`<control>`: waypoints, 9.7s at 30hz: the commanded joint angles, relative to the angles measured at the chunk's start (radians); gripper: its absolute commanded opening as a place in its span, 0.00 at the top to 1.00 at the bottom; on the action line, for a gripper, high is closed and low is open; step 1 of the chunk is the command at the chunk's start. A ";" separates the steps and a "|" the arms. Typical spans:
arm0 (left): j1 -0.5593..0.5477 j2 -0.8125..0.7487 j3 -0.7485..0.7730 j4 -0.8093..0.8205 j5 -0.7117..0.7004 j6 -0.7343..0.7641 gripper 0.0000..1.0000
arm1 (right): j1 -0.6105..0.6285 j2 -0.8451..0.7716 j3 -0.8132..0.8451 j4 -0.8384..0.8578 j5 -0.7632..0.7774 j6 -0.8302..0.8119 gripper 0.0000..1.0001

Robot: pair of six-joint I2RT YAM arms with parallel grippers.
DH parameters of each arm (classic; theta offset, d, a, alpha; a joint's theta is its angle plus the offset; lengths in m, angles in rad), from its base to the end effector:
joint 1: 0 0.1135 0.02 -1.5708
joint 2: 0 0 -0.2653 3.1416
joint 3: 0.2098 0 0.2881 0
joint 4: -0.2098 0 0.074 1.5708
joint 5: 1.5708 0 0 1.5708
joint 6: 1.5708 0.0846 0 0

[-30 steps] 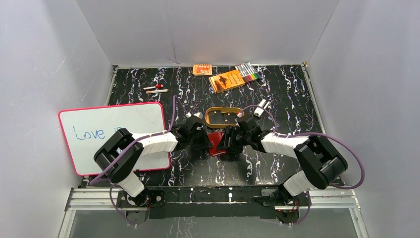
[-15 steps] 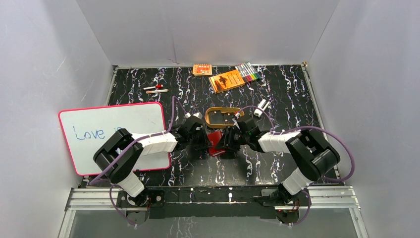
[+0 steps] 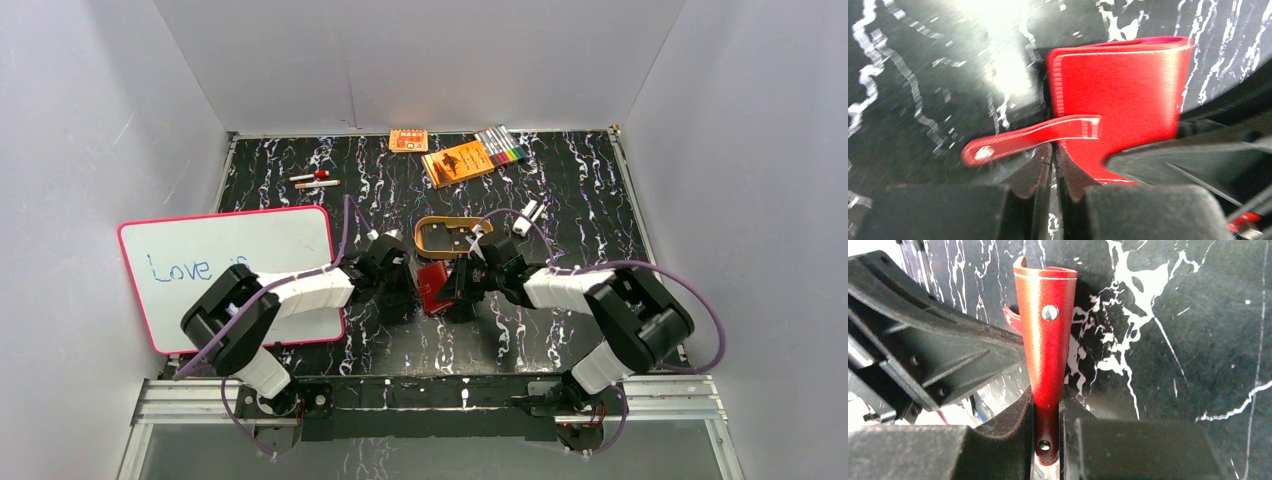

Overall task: Put the credit cards into the card holder
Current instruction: Pick up the card holder from the center of the board, then close the card holder.

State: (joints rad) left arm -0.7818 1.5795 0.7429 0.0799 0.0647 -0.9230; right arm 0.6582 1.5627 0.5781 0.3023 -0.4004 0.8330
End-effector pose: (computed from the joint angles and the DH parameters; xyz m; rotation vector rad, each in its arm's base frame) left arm 0.2593 -0.2652 0.1010 -0.1424 2.5106 -0.8697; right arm 0.2501 0.2351 0.0815 -0.0222 2.5017 1.1753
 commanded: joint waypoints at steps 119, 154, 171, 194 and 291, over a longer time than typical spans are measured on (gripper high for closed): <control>0.004 -0.780 0.553 -0.424 0.707 0.785 1.00 | 0.033 -0.713 0.384 0.008 -0.453 -0.269 0.01; 0.004 -0.676 0.637 -0.445 0.758 0.846 1.00 | 0.034 -0.683 0.497 -0.009 -0.556 -0.225 0.01; 0.004 -0.635 0.642 -0.378 0.808 0.809 1.00 | 0.045 -0.599 0.496 0.072 -0.572 -0.147 0.31; 0.004 -0.649 0.544 -0.245 0.769 0.725 0.38 | 0.087 -0.621 0.434 0.169 -0.432 -0.110 1.00; 0.004 -0.876 0.169 0.068 0.213 0.337 1.00 | 0.116 -0.692 0.571 -0.419 0.148 -0.390 0.60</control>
State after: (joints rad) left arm -0.7780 0.7258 0.8669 0.1223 0.2695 -0.5869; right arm 0.7742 0.8761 1.1477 -0.1780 -0.2451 0.4416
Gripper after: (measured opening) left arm 0.160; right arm 0.414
